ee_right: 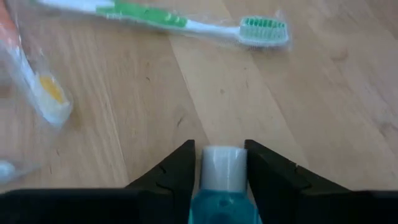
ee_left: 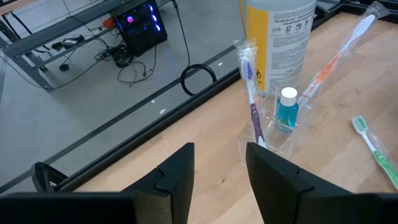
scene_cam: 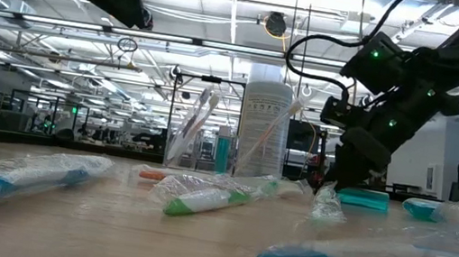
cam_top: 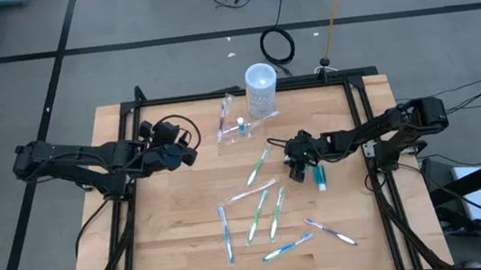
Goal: Pick & Place toothbrushing station
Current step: Put the top blue mouthwash into the transparent organizer
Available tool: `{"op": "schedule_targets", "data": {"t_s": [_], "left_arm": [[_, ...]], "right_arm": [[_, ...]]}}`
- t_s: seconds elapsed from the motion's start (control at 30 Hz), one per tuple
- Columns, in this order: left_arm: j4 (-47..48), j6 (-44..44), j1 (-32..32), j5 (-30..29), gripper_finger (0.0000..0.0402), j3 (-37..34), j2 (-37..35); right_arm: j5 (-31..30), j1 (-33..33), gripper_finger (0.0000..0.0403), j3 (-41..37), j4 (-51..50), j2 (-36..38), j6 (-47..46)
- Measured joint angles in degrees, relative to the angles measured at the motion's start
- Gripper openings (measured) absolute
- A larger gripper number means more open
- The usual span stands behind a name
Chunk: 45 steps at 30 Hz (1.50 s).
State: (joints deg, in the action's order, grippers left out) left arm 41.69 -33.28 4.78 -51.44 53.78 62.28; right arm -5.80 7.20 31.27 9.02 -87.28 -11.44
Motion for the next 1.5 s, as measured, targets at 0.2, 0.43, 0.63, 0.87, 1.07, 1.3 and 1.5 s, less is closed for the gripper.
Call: {"op": "schedule_targets", "data": {"t_s": [0.2,0.43,0.63,0.87,1.07,1.3,1.5], "left_arm": [[0.00,0.00,0.01,0.08,0.0152,0.00,0.00],[0.00,0.00,0.00,0.13,0.0152,0.00,0.00],[0.00,0.00,0.00,0.11,0.0152,0.00,0.00],[0.00,0.00,0.00,0.11,0.0152,0.00,0.00],[-1.16,-1.59,0.00,1.29,0.0152,0.00,0.12],[-5.30,-0.66,0.02,4.74,0.0152,0.04,4.94],[-14.95,10.10,0.02,16.14,0.0152,0.00,14.05]], "right_arm": [[0.11,0.02,0.0097,0.00,-0.14,-0.03,-1.42],[0.11,0.02,0.0097,0.00,-0.15,-0.03,-1.40],[0.59,0.00,0.0096,-0.28,6.19,-0.25,0.41],[1.66,0.00,0.0095,-0.26,18.83,-0.21,3.28],[3.07,0.03,0.0095,-0.25,34.07,-0.20,8.41],[18.41,1.84,0.0098,-0.15,55.93,-0.12,10.79],[29.58,4.66,0.0100,-0.13,63.50,-0.07,4.72]]}}
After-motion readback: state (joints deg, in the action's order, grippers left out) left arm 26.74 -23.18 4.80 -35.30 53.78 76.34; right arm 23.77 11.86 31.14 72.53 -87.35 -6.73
